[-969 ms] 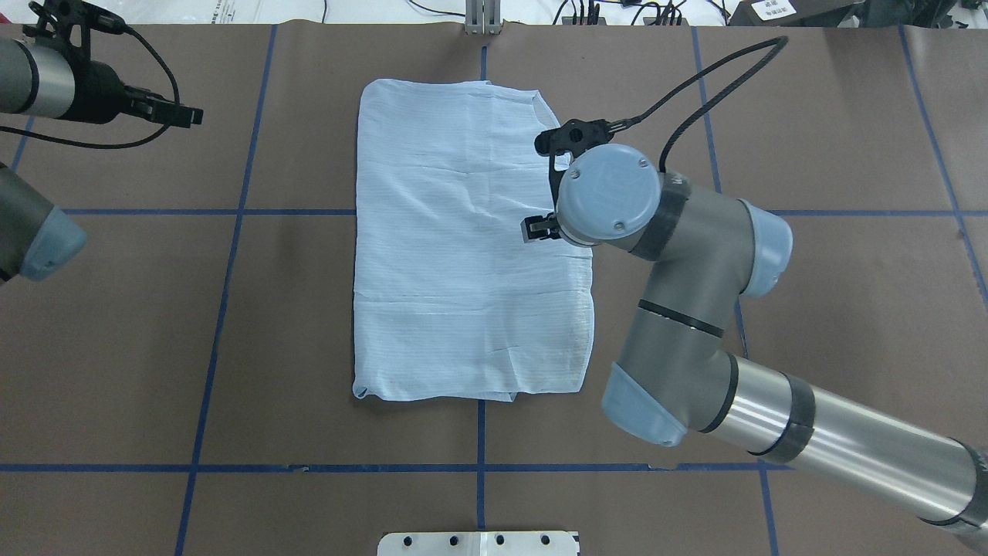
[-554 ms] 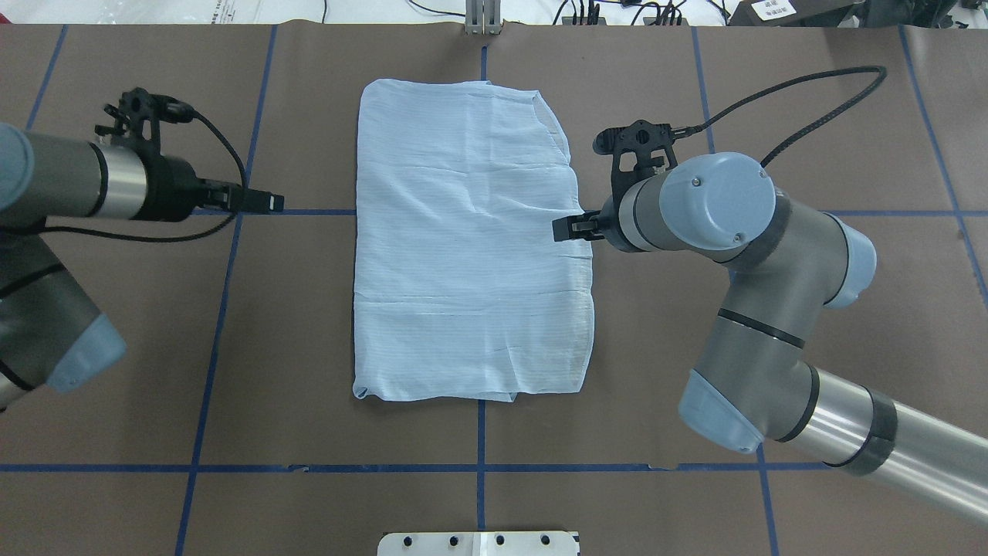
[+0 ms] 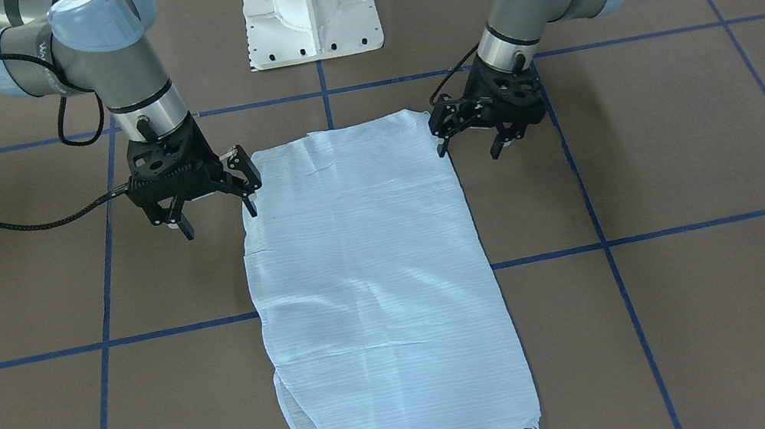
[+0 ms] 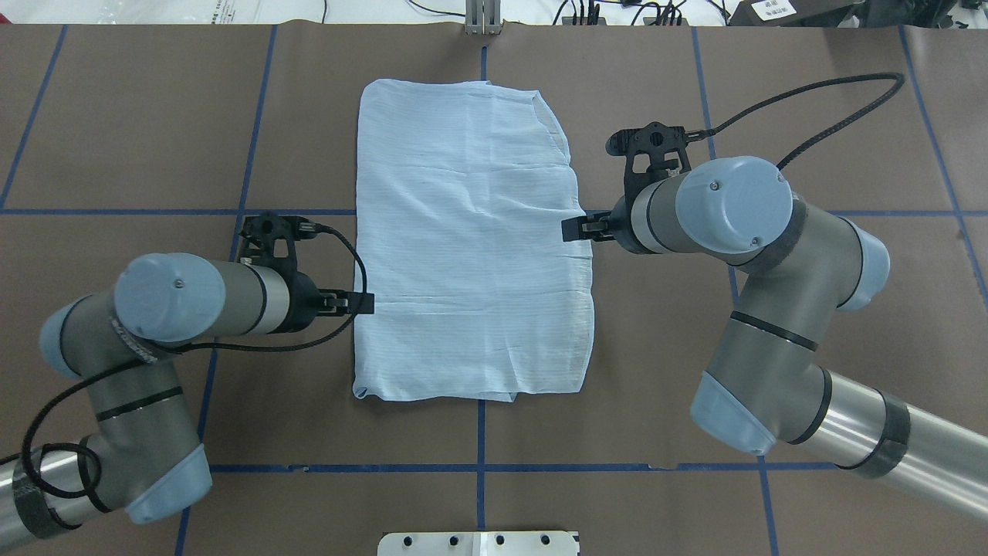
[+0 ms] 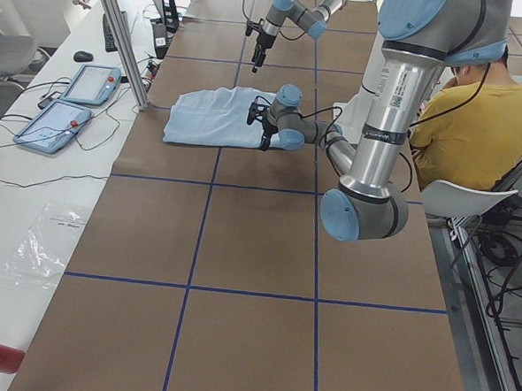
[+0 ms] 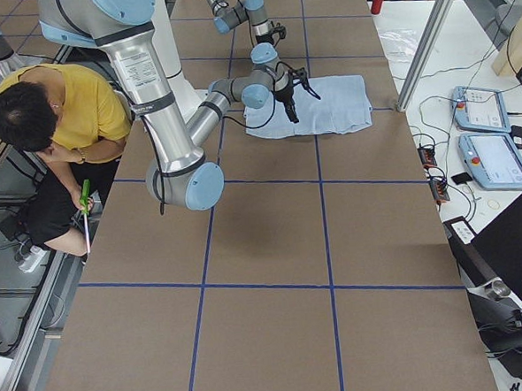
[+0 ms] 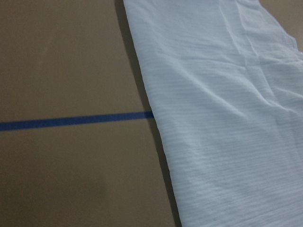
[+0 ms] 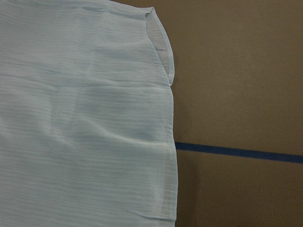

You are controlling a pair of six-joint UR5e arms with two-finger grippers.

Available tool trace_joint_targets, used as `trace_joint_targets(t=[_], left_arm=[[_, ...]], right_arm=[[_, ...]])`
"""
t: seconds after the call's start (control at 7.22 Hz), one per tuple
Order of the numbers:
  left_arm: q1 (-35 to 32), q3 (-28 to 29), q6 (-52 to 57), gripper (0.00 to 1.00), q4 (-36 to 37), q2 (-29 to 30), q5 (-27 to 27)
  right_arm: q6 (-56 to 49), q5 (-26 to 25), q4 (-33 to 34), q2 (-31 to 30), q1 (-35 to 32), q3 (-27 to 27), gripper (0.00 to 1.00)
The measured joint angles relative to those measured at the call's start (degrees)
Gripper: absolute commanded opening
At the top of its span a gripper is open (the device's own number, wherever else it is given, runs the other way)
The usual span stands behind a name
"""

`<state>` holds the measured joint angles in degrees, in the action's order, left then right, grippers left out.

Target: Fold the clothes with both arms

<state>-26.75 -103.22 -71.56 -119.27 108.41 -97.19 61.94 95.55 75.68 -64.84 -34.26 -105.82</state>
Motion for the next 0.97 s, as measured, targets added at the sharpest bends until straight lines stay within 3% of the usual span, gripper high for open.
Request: trace_joint_targets(t=[0.28,0.42,0.55,0.83,0.97], left_arm=[[4.3,0.1,-3.1,0.54,3.8,2.2,1.5],[5.1,0.1,-3.6,0.40,4.2,2.3,2.4],[5.4,0.1,-3.7,0.19,4.8,2.2,2.9],[5.6,0.1,-3.8,0.00,6.3,2.0,3.1],[5.6,0.0,-3.8,0.00,6.5,1.9,3.2]], right_arm=[[0.0,0.0,0.0,0.0,0.1,0.0,1.00],[0.0,0.0,0.0,0.0,0.1,0.0,1.00],[0.0,0.0,0.0,0.0,0.1,0.0,1.00],[0.8,-0.1,0.0,0.0,0.3,0.1,1.00],[1.7,-0.1,0.1,0.0,0.4,0.1,1.00]])
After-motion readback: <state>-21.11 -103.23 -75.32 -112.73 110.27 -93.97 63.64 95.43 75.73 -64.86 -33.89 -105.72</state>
